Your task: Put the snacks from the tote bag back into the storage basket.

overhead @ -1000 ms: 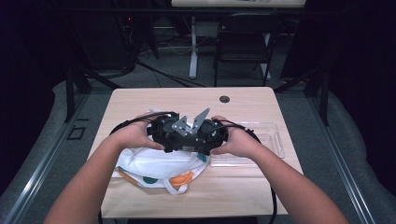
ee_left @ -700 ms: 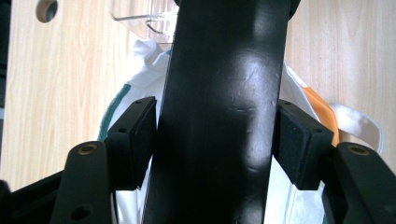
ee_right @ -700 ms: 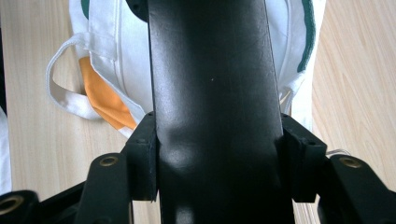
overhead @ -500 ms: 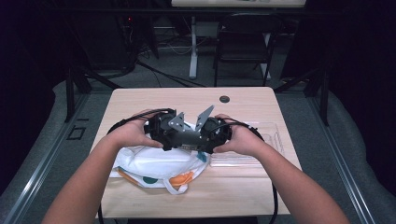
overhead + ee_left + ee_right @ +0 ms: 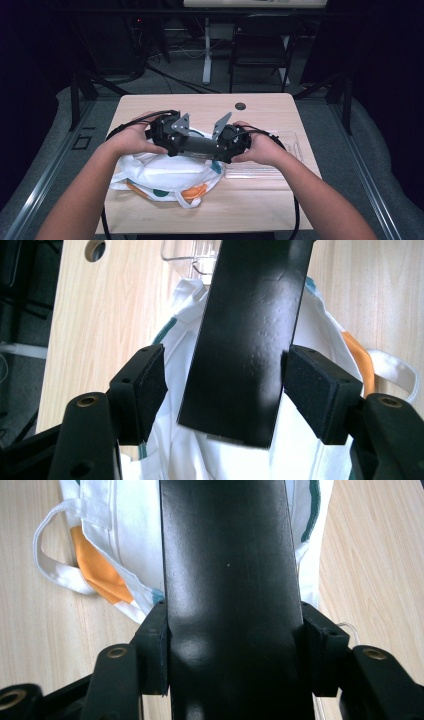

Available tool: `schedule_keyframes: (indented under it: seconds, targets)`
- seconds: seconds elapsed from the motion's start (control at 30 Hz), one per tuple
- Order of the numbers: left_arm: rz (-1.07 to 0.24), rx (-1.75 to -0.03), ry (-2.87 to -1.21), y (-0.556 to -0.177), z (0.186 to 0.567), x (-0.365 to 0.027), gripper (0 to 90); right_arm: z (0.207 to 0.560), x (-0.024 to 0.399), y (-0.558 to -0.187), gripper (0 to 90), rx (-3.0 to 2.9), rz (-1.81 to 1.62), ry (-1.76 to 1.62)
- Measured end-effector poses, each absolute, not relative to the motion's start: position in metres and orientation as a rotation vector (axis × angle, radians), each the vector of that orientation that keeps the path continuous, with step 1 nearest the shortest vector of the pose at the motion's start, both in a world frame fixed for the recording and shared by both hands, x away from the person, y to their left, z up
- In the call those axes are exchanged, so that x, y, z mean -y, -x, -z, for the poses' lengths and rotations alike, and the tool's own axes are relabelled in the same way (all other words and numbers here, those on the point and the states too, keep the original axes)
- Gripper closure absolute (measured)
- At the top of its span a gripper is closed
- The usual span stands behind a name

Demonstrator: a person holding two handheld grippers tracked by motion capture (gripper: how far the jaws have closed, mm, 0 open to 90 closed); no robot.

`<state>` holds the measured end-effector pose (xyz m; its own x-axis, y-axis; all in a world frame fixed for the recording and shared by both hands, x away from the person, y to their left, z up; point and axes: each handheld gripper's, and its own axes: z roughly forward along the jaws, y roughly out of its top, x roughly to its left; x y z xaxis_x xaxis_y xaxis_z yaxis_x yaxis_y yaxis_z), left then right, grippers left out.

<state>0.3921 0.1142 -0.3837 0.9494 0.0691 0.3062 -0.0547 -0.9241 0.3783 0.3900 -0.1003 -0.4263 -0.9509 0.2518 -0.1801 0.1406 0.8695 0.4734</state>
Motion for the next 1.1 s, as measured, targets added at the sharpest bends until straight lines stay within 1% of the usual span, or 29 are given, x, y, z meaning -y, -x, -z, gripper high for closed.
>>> schedule_keyframes:
  seconds: [0.3, 0.6, 0.9, 1.1]
  targets:
    - [-0.463, -0.044, -2.718, -0.391, 0.379, -0.128, 33.3, 0.425, 0.105, -0.392, 41.4, -2.801, -0.673, -0.298]
    - [-0.458, -0.107, -2.718, -0.389, 0.385, -0.145, 33.9, 0.42, 0.115, -0.396, 41.4, -2.79, -0.683, -0.317]
    - [-0.442, -0.173, -2.706, -0.386, 0.395, -0.16, 34.5, 0.415, 0.132, -0.4, 41.4, -2.777, -0.686, -0.34]
    - [-0.434, -0.21, -2.703, -0.385, 0.401, -0.168, 34.6, 0.412, 0.15, -0.403, 41.4, -2.766, -0.7, -0.378]
